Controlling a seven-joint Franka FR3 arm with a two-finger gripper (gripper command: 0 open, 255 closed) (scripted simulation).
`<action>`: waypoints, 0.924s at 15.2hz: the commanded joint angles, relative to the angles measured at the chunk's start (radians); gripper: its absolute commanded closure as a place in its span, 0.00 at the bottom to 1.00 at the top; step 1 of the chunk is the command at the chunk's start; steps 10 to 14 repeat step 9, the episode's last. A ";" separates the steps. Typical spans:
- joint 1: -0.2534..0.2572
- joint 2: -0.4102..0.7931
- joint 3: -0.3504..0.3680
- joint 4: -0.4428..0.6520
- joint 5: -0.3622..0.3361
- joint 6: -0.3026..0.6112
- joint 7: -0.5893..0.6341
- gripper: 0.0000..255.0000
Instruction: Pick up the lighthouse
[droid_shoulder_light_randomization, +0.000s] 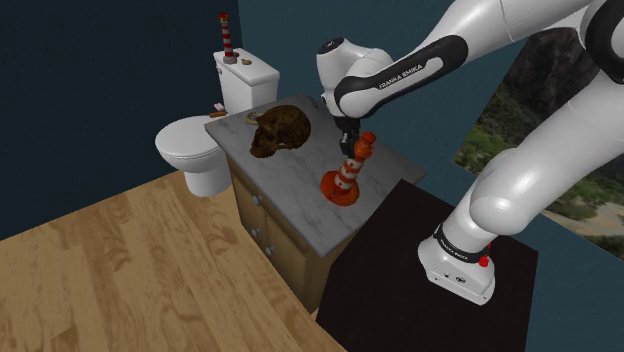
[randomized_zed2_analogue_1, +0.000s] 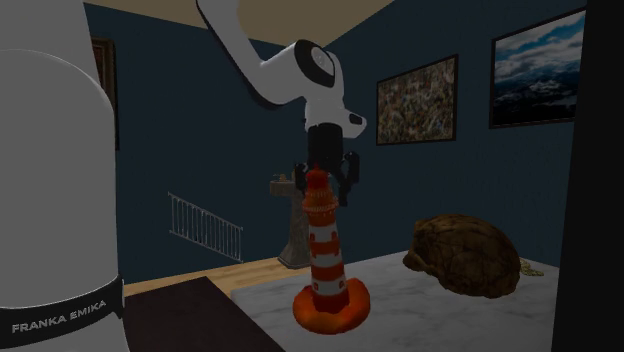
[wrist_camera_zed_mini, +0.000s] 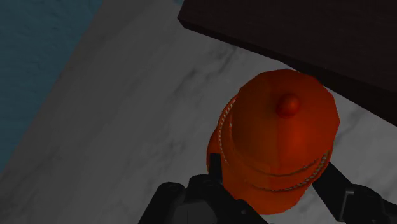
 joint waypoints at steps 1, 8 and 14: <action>0.001 -0.016 0.000 0.014 0.005 -0.028 -0.009 1.00; 0.004 -0.060 0.000 0.057 0.018 -0.112 -0.034 1.00; 0.004 -0.060 0.000 0.057 0.018 -0.112 -0.034 1.00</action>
